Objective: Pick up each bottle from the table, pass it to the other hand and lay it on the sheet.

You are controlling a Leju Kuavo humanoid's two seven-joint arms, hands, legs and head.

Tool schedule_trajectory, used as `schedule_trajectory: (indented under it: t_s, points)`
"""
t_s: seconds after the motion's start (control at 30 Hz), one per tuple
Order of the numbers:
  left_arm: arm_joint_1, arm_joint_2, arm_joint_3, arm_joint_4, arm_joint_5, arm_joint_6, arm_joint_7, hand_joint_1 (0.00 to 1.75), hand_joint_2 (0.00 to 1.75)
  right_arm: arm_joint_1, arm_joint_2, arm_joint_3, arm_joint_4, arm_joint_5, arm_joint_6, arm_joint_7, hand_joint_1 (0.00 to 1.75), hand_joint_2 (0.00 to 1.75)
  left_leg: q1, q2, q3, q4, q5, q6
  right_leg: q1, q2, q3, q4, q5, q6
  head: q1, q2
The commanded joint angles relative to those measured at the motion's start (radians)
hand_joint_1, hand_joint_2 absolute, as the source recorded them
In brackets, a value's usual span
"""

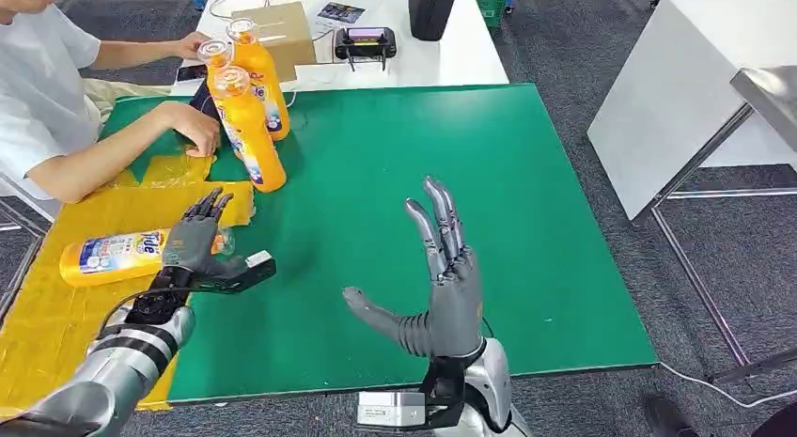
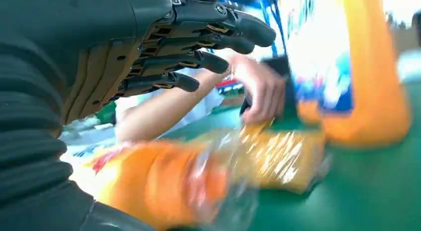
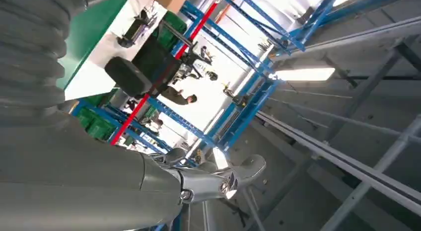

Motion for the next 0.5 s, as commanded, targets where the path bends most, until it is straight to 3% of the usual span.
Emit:
schedule_trajectory:
  t_s: [0.03,0.13,0.27,0.33,0.4,0.5]
  points:
    - [0.376,-0.137,0.202,-0.755,0.326,0.058,-0.275,0.00,1.75,0.122,-0.058,-0.139,0.002,-0.271,0.142,-0.044,0.00,1.75,0.000,-0.004,0.004,-0.001,-0.002,0.000,-0.001,0.003,0.005,-0.002,-0.002,0.000,0.000,0.000]
    - [0.548,-0.122,0.176,-0.985,0.778,-0.205,-0.336,0.00,1.75,0.231,-0.081,-0.230,-0.053,-0.452,0.309,-0.058,0.00,1.75,0.000,-0.003,0.004,-0.001,-0.003,0.001,-0.001,0.003,0.004,-0.003,-0.002,0.000,0.000,0.000]
    - [0.807,-0.144,0.193,-1.114,1.090,-0.484,-0.412,0.00,1.75,0.380,-0.122,-0.341,-0.099,-0.477,0.347,0.003,0.00,1.75,-0.001,0.001,0.008,-0.002,-0.010,0.001,-0.003,0.009,0.008,-0.004,-0.007,0.002,0.000,0.000]
    - [0.855,-0.154,0.165,-1.112,1.244,-0.627,-0.384,0.00,1.75,0.417,-0.101,-0.402,-0.096,-0.503,0.341,0.000,0.00,1.75,-0.001,0.000,0.009,-0.001,-0.013,0.000,-0.003,0.009,0.009,-0.003,-0.009,0.001,0.000,0.000]
    - [0.863,-0.156,0.154,-1.102,1.245,-0.625,-0.391,0.00,1.75,0.421,-0.100,-0.415,-0.086,-0.509,0.350,-0.017,0.00,1.75,-0.002,-0.002,0.004,-0.001,-0.012,0.001,-0.003,0.003,0.004,-0.002,-0.010,0.002,0.000,0.000]
    - [0.860,-0.150,0.103,-1.082,1.276,-0.669,-0.371,0.00,1.75,0.420,-0.067,-0.461,-0.050,-0.515,0.340,0.016,0.00,1.75,-0.001,-0.005,0.008,0.000,-0.015,0.001,-0.002,0.005,0.009,-0.002,-0.014,0.001,0.000,0.000]
